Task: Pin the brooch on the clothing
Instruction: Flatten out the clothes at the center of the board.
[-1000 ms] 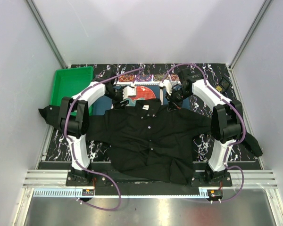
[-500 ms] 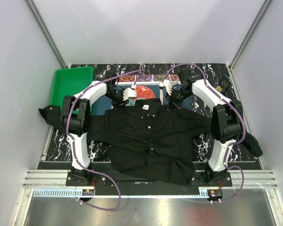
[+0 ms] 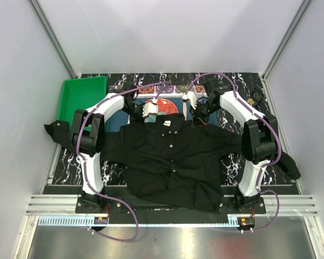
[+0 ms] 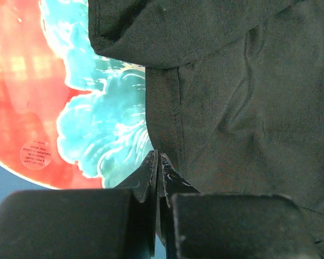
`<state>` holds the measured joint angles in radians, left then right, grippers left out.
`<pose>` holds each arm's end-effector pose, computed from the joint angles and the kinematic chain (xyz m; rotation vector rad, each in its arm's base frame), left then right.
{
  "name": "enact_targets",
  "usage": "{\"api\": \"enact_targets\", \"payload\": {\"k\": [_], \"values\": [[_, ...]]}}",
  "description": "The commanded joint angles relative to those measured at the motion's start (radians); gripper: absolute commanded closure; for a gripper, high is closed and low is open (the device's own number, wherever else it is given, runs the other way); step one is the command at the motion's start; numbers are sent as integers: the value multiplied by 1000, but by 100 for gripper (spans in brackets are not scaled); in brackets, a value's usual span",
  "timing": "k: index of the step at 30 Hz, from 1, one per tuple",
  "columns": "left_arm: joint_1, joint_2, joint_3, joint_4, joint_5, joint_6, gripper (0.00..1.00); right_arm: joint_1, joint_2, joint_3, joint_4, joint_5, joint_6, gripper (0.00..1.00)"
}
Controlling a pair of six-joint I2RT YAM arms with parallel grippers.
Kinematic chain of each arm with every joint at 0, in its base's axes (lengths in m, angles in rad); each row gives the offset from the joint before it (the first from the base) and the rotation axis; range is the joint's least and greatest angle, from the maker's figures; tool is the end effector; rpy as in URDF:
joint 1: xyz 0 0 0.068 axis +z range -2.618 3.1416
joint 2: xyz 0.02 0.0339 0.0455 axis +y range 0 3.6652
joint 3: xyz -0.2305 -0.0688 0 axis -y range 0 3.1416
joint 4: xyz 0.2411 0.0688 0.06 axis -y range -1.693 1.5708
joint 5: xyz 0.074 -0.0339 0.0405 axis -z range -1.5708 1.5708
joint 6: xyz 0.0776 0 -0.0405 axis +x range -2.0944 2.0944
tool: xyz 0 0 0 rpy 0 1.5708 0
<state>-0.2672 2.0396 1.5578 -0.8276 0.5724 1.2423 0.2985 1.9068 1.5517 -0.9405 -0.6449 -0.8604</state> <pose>0.3762 -0.1466 0.1261 1.8552 1.8257 -0.5161 0.3494 0.1563 0.1726 -1.5298 2.1173 0.7375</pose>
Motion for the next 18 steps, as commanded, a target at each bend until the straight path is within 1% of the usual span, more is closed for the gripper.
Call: {"api": "enact_targets", "payload": {"k": [1,4,5,6,7,9,11,16,18], "values": [[-3,-16,13,7,18,17,100,4,-32,10,-11,1,-19,100],[0,-36,8,-1,20,-3,100,4,-34,7,-11,1,-22,100],[3,-39,21,-10,18,-10,94,4,-35,7,-11,1,-23,100],[8,-42,24,-16,18,-24,85,4,-37,8,-11,1,-23,100],[25,-51,27,-28,23,-38,62,4,-38,8,-12,1,-23,100],[51,-62,24,-30,43,-53,51,4,-40,8,-14,-2,-26,100],[85,-73,13,-30,38,-60,46,7,-41,7,-15,-6,-28,100],[137,-61,-2,-31,14,-49,45,4,-38,7,-17,-6,-32,100],[141,-44,4,-30,4,-49,43,4,-43,7,-18,-4,-32,100]]}}
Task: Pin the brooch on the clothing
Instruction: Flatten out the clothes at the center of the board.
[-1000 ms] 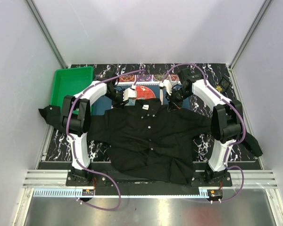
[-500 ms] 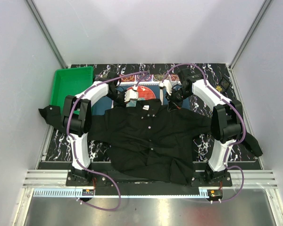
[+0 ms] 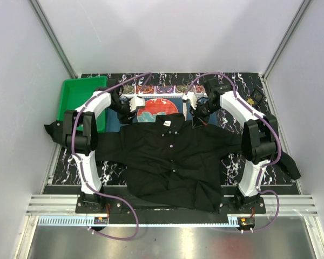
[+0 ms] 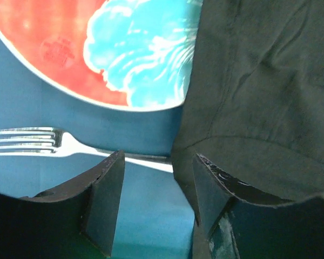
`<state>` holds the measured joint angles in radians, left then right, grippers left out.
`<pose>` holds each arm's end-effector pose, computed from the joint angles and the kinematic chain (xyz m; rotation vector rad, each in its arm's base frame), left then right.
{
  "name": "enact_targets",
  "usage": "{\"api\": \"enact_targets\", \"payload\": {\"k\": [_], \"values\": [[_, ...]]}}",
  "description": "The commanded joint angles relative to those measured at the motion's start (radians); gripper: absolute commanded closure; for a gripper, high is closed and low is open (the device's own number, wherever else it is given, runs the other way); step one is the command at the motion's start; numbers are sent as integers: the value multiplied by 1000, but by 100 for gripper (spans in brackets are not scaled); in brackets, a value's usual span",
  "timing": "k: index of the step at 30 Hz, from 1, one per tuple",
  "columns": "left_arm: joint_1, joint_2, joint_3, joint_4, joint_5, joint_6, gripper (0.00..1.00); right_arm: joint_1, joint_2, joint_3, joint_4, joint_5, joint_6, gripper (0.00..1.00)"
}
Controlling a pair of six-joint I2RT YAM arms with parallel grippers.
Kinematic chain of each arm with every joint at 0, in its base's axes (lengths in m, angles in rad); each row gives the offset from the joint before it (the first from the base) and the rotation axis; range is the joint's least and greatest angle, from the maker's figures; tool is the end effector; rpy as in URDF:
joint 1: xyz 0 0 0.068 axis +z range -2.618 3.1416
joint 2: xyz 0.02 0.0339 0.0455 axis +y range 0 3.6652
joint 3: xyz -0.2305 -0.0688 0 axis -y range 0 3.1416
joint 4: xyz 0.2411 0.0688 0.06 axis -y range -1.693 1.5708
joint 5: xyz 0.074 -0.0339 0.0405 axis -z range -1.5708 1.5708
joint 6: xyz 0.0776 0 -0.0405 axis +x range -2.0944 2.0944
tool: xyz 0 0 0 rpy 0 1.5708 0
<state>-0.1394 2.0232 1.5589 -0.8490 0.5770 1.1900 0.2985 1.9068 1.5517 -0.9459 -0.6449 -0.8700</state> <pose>0.3889 -0.0973 0.1320 1.6767 1.9782 -0.4971 0.3487 0.1561 0.1724 -1.5395 2.1134 0.7374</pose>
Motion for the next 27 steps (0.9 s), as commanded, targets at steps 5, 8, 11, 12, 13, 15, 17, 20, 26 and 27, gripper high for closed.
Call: {"api": "enact_targets", "payload": {"k": [5,8,11,12,13,15,17,20,26,27], "values": [[12,5,24,-9,4,-7,40,4,-45,8,-14,2,-24,100],[6,28,50,-16,-5,-21,40,2,-43,10,-16,4,-24,100],[0,28,50,-19,-11,-9,39,4,-38,13,-14,4,-24,100],[-9,31,47,-27,-17,-4,39,4,-37,16,-16,4,-24,100],[-14,34,50,-33,-20,2,39,4,-35,19,-16,4,-24,100],[-29,43,49,-50,-42,17,40,5,-34,21,-17,5,-24,100],[-40,49,49,-56,-63,23,43,2,-35,21,-16,8,-23,100],[-48,61,64,-74,-69,26,60,4,-34,19,-16,8,-23,100],[-45,34,63,-125,-40,37,100,1,-38,15,-14,22,-11,100],[-42,17,61,-143,-37,31,100,2,-40,13,-16,24,-6,100]]}}
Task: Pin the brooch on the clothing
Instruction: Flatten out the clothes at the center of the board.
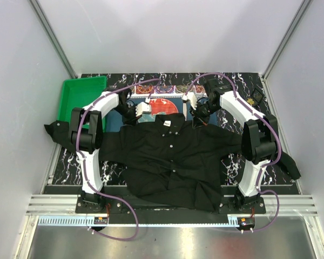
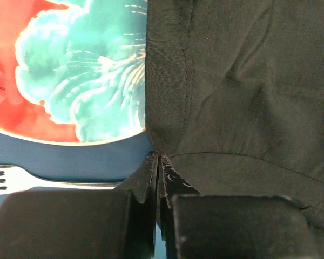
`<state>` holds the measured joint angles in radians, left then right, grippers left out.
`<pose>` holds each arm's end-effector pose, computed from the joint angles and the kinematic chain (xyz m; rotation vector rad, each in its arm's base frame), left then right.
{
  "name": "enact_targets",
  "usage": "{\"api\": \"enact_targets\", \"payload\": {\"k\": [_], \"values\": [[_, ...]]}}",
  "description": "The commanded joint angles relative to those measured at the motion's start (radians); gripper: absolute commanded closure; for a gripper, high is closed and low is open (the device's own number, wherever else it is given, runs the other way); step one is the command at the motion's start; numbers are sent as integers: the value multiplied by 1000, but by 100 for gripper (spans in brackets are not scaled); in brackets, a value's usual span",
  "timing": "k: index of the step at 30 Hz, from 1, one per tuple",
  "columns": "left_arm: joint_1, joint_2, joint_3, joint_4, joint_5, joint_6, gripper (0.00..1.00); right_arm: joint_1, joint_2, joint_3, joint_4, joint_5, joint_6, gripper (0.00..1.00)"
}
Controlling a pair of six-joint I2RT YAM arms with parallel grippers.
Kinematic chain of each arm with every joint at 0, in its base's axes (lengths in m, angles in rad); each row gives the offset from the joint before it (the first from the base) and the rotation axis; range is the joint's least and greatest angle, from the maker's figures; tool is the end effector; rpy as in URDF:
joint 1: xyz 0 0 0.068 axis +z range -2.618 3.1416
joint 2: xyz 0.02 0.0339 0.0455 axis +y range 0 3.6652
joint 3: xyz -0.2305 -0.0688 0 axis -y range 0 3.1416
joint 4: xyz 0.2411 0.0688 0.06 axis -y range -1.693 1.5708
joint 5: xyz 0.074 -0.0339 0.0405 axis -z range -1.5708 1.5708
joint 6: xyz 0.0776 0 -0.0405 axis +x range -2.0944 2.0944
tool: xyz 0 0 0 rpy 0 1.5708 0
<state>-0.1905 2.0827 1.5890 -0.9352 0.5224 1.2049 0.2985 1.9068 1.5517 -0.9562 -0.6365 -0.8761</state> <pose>0.3792 -0.1126 0.1132 1.7842 2.0479 -0.5408 0.3476 0.1552 0.1717 -1.5479 2.1218 0.7312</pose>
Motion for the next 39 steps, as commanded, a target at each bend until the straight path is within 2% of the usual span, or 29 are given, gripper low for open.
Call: {"api": "enact_targets", "payload": {"k": [1,7,11,15,21,27,35,39], "values": [[11,-55,22,-63,21,13,100,1,-41,11,-4,20,6,100],[51,-156,0,-65,70,-19,100,1,-48,-4,25,60,31,100],[62,-190,22,-30,77,-86,100,-10,-29,48,72,100,80,100],[63,-188,66,73,65,-210,100,-36,9,136,93,126,153,100],[59,-115,192,156,24,-332,100,-62,89,243,108,224,166,100],[26,-47,262,231,-70,-409,100,-84,190,346,123,316,173,100],[-1,8,270,413,-249,-487,100,-82,311,468,174,445,204,100],[-4,53,331,415,-282,-499,100,-82,354,519,177,478,216,100]]}}
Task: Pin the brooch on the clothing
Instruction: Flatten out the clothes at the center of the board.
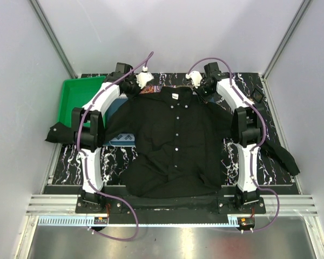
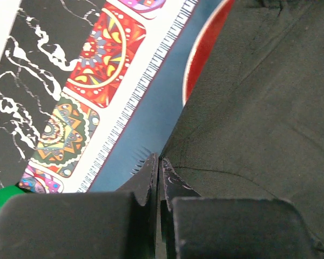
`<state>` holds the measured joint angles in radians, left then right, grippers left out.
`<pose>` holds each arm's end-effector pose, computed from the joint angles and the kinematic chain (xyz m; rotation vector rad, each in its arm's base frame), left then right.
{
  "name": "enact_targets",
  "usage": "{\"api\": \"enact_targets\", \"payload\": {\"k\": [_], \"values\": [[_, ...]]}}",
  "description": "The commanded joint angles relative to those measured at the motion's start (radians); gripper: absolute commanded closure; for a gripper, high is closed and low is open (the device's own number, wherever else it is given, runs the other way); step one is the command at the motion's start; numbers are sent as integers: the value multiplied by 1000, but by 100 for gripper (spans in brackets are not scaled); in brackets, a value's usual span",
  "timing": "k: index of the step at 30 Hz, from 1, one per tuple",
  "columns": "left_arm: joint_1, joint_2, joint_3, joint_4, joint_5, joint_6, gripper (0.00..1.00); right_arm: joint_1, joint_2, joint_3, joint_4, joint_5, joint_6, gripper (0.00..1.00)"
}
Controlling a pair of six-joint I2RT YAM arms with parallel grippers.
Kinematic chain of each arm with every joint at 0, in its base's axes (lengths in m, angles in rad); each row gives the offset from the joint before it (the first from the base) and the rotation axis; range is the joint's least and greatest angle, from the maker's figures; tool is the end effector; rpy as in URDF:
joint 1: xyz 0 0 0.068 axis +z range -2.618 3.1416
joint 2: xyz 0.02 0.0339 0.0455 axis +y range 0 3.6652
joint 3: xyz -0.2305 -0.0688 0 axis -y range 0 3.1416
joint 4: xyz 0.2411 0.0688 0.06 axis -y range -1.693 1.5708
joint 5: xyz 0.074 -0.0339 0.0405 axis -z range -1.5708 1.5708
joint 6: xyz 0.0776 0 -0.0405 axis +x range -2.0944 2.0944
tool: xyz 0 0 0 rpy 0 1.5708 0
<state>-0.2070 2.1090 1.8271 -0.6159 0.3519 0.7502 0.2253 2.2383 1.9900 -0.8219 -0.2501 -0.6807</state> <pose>0.4623 -0.1244 0.1872 1.2371 2.0604 -0.1857 0.4662 0.1266 0.1626 -1.2107 2.2967 0.1680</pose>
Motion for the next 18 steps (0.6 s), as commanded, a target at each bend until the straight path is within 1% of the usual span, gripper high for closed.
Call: {"api": "enact_targets", "payload": {"k": [1,2,3,4,5,6,7,8,9,10,12,13,14,15,16,17,18], "values": [[11,37,97,96,-114,-43,100,-9,38,90,41,94,23,100],[11,42,100,90,-116,-40,100,-9,46,105,27,92,23,100],[8,48,115,78,-122,-32,100,-7,50,118,11,88,23,89],[4,55,130,53,-123,-28,90,-9,61,130,-9,83,23,74],[4,62,145,0,-108,-28,55,-9,60,144,-49,77,21,59],[6,57,156,-13,-102,-34,39,-9,52,138,-62,68,14,49],[11,27,149,-18,-84,-41,29,-10,22,107,-69,61,6,38],[20,4,117,-25,-67,-52,25,-11,0,87,-69,57,-3,35],[26,-26,95,-25,-45,-54,24,-11,-21,66,-71,46,-20,32],[34,-94,69,-27,-9,-54,24,-11,-73,28,-83,43,-28,29],[58,-162,-8,-44,16,-34,23,-11,-152,0,-120,-6,-54,28],[84,-225,-28,-91,50,-23,23,-11,-181,-25,-175,-32,-63,26],[101,-254,-55,-125,80,3,23,-11,-209,-37,-213,-64,-86,25],[116,-285,-74,-161,113,24,22,-7,-257,-49,-253,-140,-98,25],[139,-344,-95,-247,171,50,22,-4,-281,-69,-361,-182,-121,22],[146,-375,-148,-301,200,146,22,5,-299,-82,-422,-249,-173,21],[149,-409,-185,-349,222,199,22,22,-342,-103,-471,-267,-189,19]]}}
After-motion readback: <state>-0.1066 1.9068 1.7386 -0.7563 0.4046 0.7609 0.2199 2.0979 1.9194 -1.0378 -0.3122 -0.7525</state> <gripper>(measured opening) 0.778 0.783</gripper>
